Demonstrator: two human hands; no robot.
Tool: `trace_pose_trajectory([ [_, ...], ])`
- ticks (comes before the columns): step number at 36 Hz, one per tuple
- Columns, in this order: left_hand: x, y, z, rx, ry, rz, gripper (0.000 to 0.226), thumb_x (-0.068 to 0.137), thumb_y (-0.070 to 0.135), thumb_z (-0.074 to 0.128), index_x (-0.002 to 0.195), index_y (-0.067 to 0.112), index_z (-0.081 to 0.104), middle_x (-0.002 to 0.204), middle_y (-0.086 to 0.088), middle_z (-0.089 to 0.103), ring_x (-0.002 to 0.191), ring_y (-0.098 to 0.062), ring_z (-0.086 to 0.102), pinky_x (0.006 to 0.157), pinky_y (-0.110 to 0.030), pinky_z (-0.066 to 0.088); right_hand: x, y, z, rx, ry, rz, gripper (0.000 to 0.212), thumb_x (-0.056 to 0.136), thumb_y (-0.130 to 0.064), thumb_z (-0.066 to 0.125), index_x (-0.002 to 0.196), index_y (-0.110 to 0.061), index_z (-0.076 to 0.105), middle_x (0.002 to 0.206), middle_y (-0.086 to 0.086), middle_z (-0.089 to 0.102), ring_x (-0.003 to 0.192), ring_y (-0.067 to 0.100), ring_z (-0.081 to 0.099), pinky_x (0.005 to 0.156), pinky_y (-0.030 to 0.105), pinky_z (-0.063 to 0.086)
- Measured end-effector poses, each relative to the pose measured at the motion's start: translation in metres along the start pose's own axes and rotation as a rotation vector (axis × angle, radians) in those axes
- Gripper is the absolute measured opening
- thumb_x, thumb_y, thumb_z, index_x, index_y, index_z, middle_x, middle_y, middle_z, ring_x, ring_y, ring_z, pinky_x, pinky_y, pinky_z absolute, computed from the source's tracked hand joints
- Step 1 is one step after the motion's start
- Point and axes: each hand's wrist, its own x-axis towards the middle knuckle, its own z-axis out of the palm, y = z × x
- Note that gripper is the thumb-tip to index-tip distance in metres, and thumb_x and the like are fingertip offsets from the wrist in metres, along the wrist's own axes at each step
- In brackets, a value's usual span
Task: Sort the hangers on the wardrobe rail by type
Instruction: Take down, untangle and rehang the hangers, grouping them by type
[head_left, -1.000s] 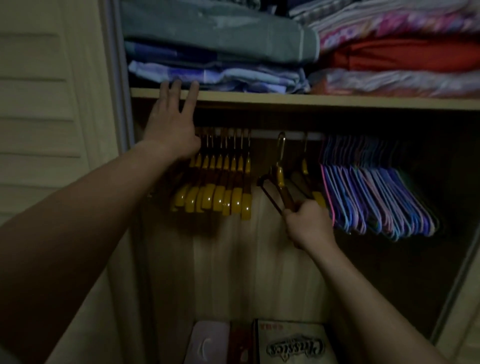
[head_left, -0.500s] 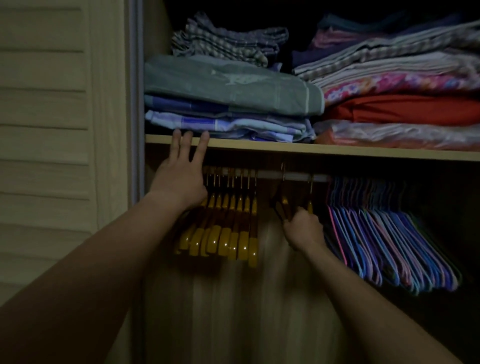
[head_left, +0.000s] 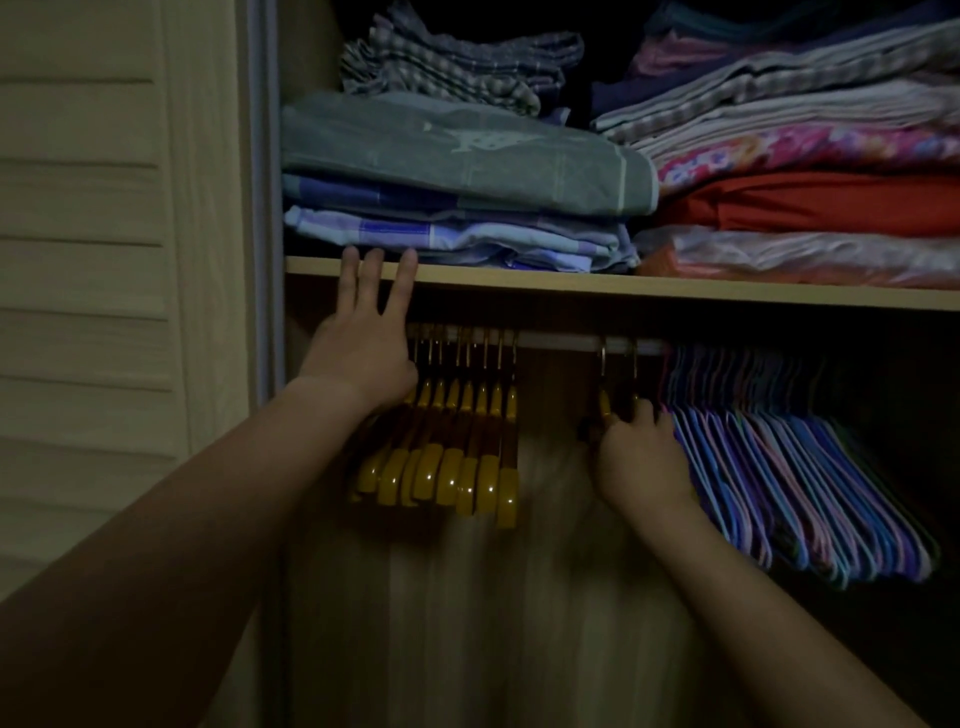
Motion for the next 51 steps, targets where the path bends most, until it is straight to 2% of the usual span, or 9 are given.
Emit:
trace_pose_trajectory([
  [3, 0.000, 0.000, 0.000, 0.004, -0.002, -0.003, 0.116, 0.087, 0.030, 0.068, 0.152, 0.034, -0.027, 0.163, -0.004, -0.026, 0.148, -0.029, -0.029, 0.113, -0.057, 0.030, -0.015, -0.021, -0.004, 0.172, 0.142, -0.110, 0.038, 0.093, -0.031, 0.058, 0.129, -0.018, 0.057, 0.129, 0.009, 0.052, 0.120, 0.028, 0.046, 0.098, 0.038, 0.046],
  [9, -0.001, 0.004, 0.001, 0.016, -0.008, -0.007, 0.118, 0.085, 0.033, 0.069, 0.152, 0.032, -0.028, 0.163, -0.006, -0.026, 0.147, -0.031, -0.030, 0.112, -0.061, 0.030, -0.022, -0.069, 0.021, 1.206, -0.562, 0.366, 0.051, 0.098, -0.047, 0.052, 0.141, -0.020, 0.047, 0.132, 0.004, 0.056, 0.120, 0.025, 0.054, 0.094, 0.035, 0.046],
  [14, -0.001, 0.000, -0.004, 0.038, -0.043, -0.001, 0.120, 0.084, 0.034, 0.069, 0.150, 0.035, -0.031, 0.163, -0.005, -0.027, 0.147, -0.030, -0.030, 0.113, -0.062, 0.029, -0.021, -0.076, 0.041, 1.559, -0.743, 0.563, 0.042, 0.093, -0.046, 0.062, 0.125, -0.020, 0.057, 0.110, 0.002, 0.064, 0.102, 0.023, 0.061, 0.090, 0.041, 0.055],
  [18, 0.000, 0.000, -0.007, 0.032, -0.066, 0.001, 0.121, 0.084, 0.034, 0.070, 0.150, 0.035, -0.031, 0.163, -0.004, -0.028, 0.147, -0.029, -0.031, 0.114, -0.063, 0.027, -0.019, -0.077, 0.039, 1.537, -0.631, 0.575, 0.033, 0.094, -0.027, 0.064, 0.122, -0.012, 0.058, 0.105, 0.007, 0.066, 0.091, 0.021, 0.063, 0.066, 0.030, 0.051],
  [22, -0.001, 0.000, -0.008, 0.013, -0.067, 0.007, 0.119, 0.085, 0.033, 0.070, 0.151, 0.034, -0.029, 0.163, -0.005, -0.028, 0.147, -0.030, -0.030, 0.113, -0.063, 0.026, -0.018, -0.070, 0.039, 1.500, -0.436, 0.577, 0.034, 0.094, -0.025, 0.061, 0.126, -0.014, 0.052, 0.108, 0.009, 0.062, 0.097, 0.026, 0.062, 0.081, 0.037, 0.051],
  [28, 0.000, 0.003, 0.001, 0.025, -0.027, -0.011, 0.121, 0.083, 0.036, 0.071, 0.151, 0.031, -0.030, 0.162, -0.006, -0.029, 0.146, -0.032, -0.032, 0.112, -0.062, 0.027, -0.013, -0.056, 0.029, 1.086, -0.084, 0.336, 0.057, 0.095, -0.029, 0.060, 0.147, -0.025, 0.038, 0.143, -0.001, 0.047, 0.132, 0.024, 0.046, 0.107, 0.046, 0.044],
  [33, 0.001, 0.004, 0.003, 0.026, -0.030, -0.008, 0.122, 0.083, 0.036, 0.071, 0.151, 0.031, -0.031, 0.162, -0.007, -0.030, 0.145, -0.033, -0.033, 0.112, -0.063, 0.027, -0.010, -0.050, 0.023, 0.915, 0.112, 0.194, 0.041, 0.100, -0.032, 0.051, 0.140, -0.029, 0.047, 0.123, -0.005, 0.058, 0.109, 0.013, 0.058, 0.093, 0.041, 0.054],
  [40, 0.003, 0.002, 0.003, 0.025, -0.041, -0.004, 0.121, 0.083, 0.036, 0.069, 0.149, 0.032, -0.032, 0.161, -0.007, -0.031, 0.145, -0.032, -0.035, 0.112, -0.064, 0.025, -0.001, -0.043, 0.015, 0.929, 0.149, 0.220, 0.036, 0.099, -0.035, 0.051, 0.134, -0.033, 0.049, 0.110, -0.002, 0.063, 0.096, 0.027, 0.066, 0.081, 0.050, 0.058],
  [51, 0.003, 0.003, 0.002, 0.026, -0.048, -0.006, 0.122, 0.083, 0.038, 0.070, 0.149, 0.031, -0.032, 0.161, -0.007, -0.032, 0.144, -0.033, -0.036, 0.113, -0.064, 0.025, 0.004, -0.043, 0.012, 0.971, 0.130, 0.272, 0.035, 0.099, -0.035, 0.051, 0.134, -0.032, 0.049, 0.111, 0.000, 0.064, 0.101, 0.026, 0.064, 0.085, 0.050, 0.057],
])
